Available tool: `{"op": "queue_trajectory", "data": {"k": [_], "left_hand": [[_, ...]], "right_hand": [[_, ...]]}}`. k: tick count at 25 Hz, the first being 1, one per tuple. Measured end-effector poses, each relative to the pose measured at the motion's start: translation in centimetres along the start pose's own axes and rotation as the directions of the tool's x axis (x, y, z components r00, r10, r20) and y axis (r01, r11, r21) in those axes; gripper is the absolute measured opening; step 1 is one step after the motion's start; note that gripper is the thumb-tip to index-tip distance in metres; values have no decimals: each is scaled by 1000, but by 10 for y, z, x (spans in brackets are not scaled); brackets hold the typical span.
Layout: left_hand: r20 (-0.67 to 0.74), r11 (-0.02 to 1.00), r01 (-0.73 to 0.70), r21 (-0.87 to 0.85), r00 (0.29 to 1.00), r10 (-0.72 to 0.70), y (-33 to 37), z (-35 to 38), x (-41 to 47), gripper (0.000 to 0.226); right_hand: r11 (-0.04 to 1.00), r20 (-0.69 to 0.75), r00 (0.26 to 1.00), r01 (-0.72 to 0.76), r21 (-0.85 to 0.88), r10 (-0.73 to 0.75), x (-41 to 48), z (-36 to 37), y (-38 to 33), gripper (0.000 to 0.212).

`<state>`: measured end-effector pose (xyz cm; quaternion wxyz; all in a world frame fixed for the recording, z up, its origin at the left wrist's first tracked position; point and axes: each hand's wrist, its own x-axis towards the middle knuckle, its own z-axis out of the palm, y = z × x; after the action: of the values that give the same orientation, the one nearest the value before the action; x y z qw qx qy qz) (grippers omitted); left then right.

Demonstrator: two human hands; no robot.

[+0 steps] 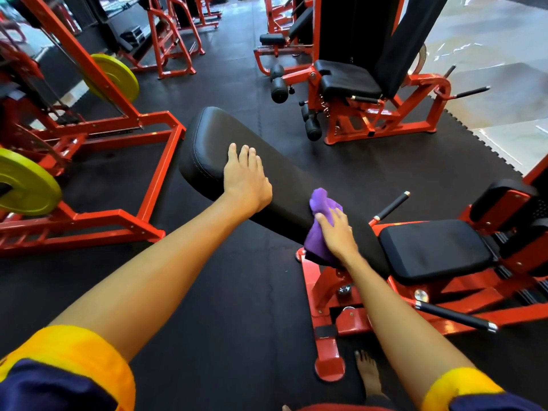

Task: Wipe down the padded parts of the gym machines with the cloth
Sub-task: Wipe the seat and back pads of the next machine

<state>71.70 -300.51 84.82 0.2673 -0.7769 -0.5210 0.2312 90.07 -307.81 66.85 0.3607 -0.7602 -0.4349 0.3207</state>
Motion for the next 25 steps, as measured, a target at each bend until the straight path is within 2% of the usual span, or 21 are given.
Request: {"op": "queue_trajectory", "data": {"k": [2, 4, 5, 8, 10, 12, 14, 16, 20, 21, 23, 25], "left_hand": [[3, 1000, -5, 6, 1000, 5, 7, 1, 6, 66], [22, 1000, -17, -19, 1000, 17, 16, 0, 14, 67], [30, 999, -21, -34, 999, 22, 21, 0, 18, 68], [40, 999, -11, -52, 999, 13, 34, 2, 31, 70], [41, 998, 7, -63, 999, -4, 41, 3, 37, 74], [27, 997, 27, -68, 999, -25, 45, 5, 42, 78], [19, 997, 41, -65, 999, -39, 47, 7, 43, 79], [16, 998, 45, -44, 999, -45, 49, 8, 43, 80], [19, 997, 54, -47, 998, -53, 50, 5, 44, 80], [22, 997, 62, -45, 998, -61, 52, 4, 44, 79], [30, 996, 80, -43, 996, -79, 54, 3, 44, 78], [24, 995, 83, -54, 996, -81, 58, 4, 47, 76]], "right_hand": [[992, 56, 993, -107, 71, 103, 62, 3, 24, 81], [992, 98, 992, -91, 82, 83, 111, 13, 13, 95], [997, 132, 990, -51, 53, 43, 112, 16, -13, 91], [981, 190, 962, 195, 19, -195, 69, 9, -81, 57], [959, 236, 930, 278, 51, -282, 48, -4, -69, 54], [953, 284, 910, 299, 53, -302, 34, -15, -30, 56], [968, 282, 928, 252, 9, -244, 37, -24, 7, 58], [987, 277, 949, 160, -18, -149, 63, -27, 16, 55], [1000, 234, 972, 12, 26, -18, 124, -13, -39, 53], [999, 234, 971, 38, 26, -44, 128, -7, -52, 52], [981, 261, 946, 192, 24, -191, 116, 2, -61, 51], [927, 302, 881, 375, 28, -366, 88, -2, -44, 53]]}}
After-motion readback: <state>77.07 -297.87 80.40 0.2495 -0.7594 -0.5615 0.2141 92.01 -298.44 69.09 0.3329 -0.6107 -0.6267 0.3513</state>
